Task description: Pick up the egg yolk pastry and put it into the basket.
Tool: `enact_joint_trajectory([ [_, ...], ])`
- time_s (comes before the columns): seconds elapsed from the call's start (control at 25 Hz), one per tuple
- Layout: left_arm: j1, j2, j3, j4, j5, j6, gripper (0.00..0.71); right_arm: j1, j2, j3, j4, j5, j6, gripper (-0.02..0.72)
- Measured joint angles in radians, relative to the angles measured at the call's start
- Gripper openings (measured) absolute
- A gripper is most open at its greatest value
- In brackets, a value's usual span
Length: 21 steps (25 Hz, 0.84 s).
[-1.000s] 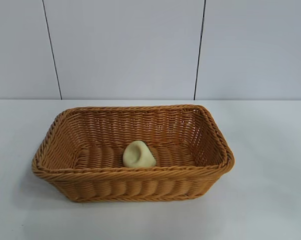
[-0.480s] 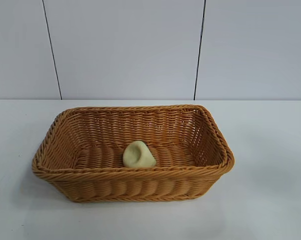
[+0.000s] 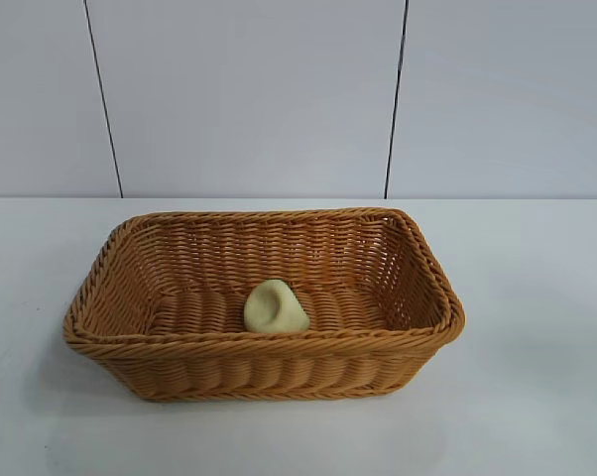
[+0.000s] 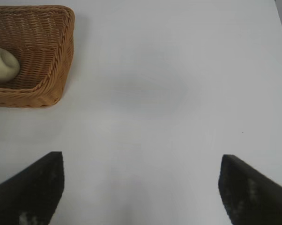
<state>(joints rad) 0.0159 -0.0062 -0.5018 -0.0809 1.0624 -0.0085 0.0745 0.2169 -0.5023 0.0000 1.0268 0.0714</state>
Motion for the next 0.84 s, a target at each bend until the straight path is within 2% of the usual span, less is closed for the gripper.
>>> enact_joint_trajectory([
  [0.2,0.0,0.0,0.0,0.0,0.0,0.0,0.692,-0.037,-0.049,0.0,0.0,0.0,0.0,0.644],
  [0.4,0.0,0.0,0.0,0.0,0.0,0.0,0.692,-0.038,-0.212,0.0,0.0,-0.003,0.0,0.644],
  [0.84,0.0,-0.001,0.0,0.0,0.0,0.0,0.692,-0.035,-0.221,0.0,0.011,0.0,0.0,0.644],
])
